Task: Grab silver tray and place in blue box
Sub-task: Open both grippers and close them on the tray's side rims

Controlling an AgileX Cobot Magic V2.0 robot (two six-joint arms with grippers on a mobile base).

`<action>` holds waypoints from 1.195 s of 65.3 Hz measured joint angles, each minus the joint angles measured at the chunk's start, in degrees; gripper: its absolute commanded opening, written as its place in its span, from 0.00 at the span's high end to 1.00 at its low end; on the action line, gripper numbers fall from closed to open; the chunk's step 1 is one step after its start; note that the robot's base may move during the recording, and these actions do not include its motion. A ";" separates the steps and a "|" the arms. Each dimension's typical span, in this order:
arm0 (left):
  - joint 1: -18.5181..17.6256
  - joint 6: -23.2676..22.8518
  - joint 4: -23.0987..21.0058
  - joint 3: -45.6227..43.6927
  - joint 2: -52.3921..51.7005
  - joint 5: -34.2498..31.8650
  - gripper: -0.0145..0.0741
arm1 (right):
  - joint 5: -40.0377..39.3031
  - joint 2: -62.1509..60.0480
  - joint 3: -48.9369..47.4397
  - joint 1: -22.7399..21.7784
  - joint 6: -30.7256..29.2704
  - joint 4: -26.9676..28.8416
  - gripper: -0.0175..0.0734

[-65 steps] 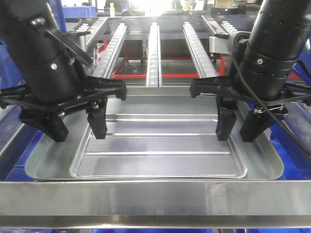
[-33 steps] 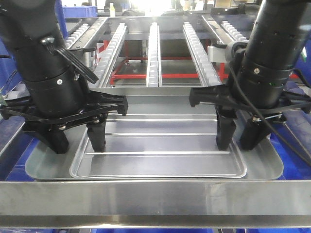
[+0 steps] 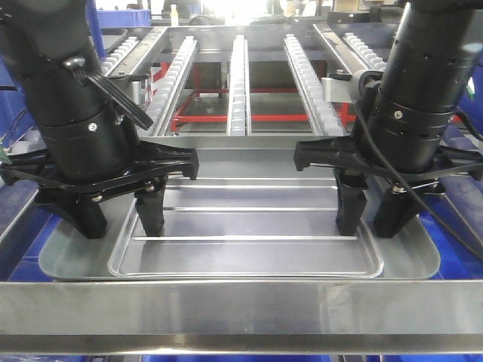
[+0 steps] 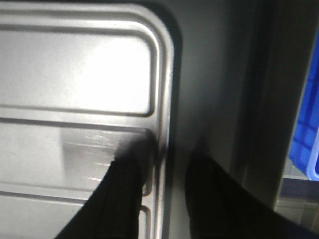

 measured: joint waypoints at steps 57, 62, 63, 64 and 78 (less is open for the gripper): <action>-0.13 0.00 -0.25 0.00 0.00 0.04 0.79 | -0.03 0.09 -0.02 0.00 0.00 0.27 0.61; -0.13 0.00 -0.38 0.00 0.00 0.04 0.86 | -0.03 0.09 -0.02 0.00 0.00 0.41 0.67; -0.13 0.00 -0.38 0.00 0.00 0.04 0.85 | 0.10 0.09 -0.02 0.00 0.00 0.41 0.68; -0.13 0.00 -0.38 0.00 0.00 0.04 0.85 | 0.10 0.09 -0.02 0.00 0.00 0.41 0.69; -0.13 0.00 -0.38 0.00 0.00 0.34 0.85 | 0.18 0.09 -0.02 0.00 0.00 0.41 0.75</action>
